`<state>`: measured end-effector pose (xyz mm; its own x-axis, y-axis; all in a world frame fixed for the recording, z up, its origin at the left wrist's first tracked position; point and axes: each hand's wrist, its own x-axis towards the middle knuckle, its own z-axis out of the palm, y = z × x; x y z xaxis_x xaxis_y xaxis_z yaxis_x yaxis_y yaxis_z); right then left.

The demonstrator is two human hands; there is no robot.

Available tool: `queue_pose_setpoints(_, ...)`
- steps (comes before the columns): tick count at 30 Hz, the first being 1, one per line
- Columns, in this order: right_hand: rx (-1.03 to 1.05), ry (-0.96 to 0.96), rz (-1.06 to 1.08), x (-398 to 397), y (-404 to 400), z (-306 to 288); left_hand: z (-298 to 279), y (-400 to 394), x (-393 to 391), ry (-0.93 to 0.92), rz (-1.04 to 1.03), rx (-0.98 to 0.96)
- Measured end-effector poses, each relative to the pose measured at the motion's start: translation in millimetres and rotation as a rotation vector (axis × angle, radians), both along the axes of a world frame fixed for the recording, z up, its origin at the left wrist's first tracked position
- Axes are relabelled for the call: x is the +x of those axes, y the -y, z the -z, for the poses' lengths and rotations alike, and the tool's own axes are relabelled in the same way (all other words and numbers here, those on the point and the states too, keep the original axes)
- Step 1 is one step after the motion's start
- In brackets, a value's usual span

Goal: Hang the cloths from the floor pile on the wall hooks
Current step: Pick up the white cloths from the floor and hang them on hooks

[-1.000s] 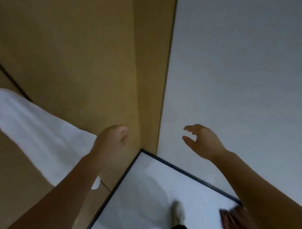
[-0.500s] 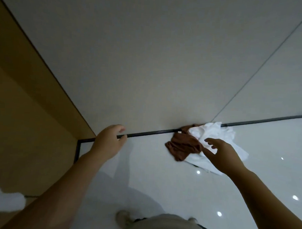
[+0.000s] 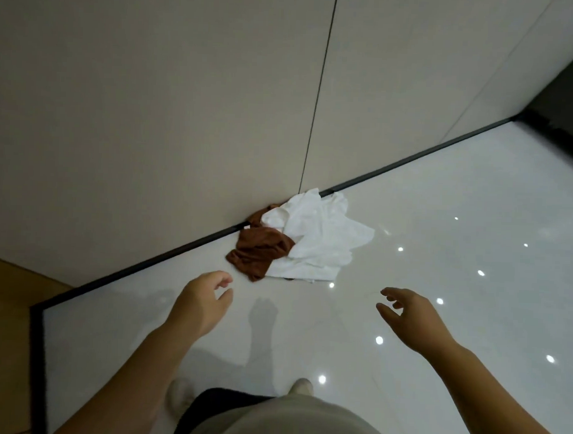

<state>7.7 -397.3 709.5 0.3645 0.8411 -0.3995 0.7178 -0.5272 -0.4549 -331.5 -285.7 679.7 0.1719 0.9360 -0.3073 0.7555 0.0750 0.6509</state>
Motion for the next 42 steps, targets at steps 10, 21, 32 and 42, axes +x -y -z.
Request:
queue_pose_setpoints(10,0.043,-0.018,0.085,96,-45,-1,7,-38,95,-0.061,0.140,-0.067)
queue_pose_setpoints(21,-0.170,-0.039,0.059,169,-158,40,57,-197,207,-0.052,0.209,-0.196)
queue_pose_setpoints(32,-0.313,-0.103,-0.103,268,-288,123,134,-301,334,-0.274,0.378,-0.321)
queue_pose_setpoints(42,-0.382,-0.042,-0.410,358,-429,326,306,-303,428,-0.336,0.152,-0.434)
